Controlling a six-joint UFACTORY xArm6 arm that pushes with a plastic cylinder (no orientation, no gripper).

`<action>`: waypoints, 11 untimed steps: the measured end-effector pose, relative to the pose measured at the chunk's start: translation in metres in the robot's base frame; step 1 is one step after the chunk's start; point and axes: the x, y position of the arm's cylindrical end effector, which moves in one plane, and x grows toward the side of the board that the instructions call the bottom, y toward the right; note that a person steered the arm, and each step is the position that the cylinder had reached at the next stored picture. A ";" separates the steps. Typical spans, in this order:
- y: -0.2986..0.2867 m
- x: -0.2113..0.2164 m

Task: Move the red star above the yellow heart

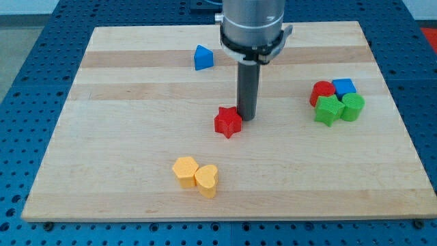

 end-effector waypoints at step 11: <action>-0.053 0.026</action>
